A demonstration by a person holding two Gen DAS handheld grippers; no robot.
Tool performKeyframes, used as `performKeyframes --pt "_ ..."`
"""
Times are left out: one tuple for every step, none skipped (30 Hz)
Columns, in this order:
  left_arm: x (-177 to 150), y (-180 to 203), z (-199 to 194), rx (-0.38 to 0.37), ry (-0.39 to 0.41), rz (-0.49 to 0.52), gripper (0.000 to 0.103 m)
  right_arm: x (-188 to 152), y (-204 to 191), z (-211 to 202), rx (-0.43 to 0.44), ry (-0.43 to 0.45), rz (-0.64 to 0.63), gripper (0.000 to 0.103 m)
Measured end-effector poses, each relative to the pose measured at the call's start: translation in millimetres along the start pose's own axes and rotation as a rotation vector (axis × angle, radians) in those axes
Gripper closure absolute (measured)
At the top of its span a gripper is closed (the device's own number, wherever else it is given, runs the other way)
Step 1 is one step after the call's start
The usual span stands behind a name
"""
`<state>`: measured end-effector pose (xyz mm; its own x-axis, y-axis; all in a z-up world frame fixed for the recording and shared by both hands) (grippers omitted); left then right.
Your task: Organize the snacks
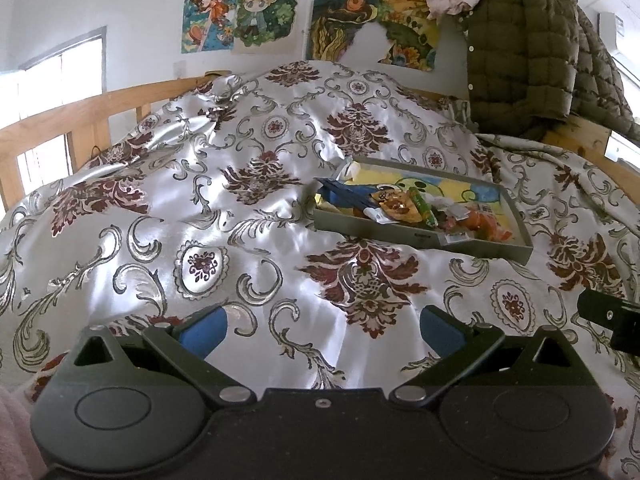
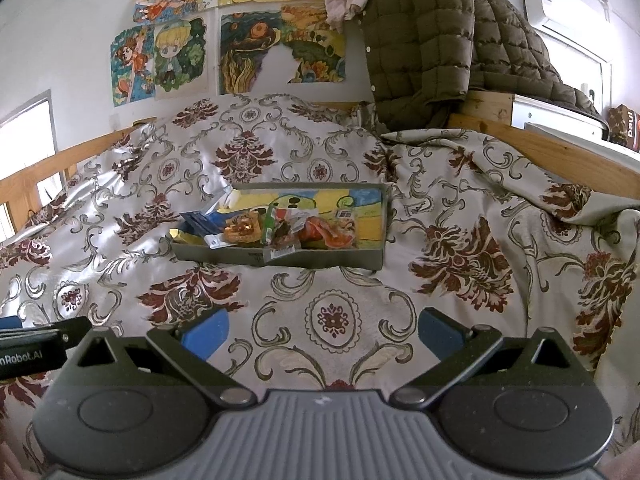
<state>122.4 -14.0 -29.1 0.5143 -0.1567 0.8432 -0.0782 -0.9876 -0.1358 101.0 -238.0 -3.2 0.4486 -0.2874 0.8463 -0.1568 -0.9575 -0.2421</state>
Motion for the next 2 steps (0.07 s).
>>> performKeyframes --pt "-0.1 -0.3 0.3 0.001 -0.001 -0.001 0.001 -0.2 0.6 0.3 -0.001 -0.001 -0.001 0.0" --pt "-0.4 -0.7 0.8 0.0 -0.003 -0.003 0.001 -0.3 0.6 0.3 0.0 -0.001 -0.001 0.0"
Point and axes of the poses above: each gripper's, at about its wrist camera, not at the fingertips, and z roughly the way its jaws point, y to its right, x to its top, the point moved 4 cm from there along z, roughly the way its jaws point, and after that the axes turned 13 degrees about z, right-handed, at the moved point
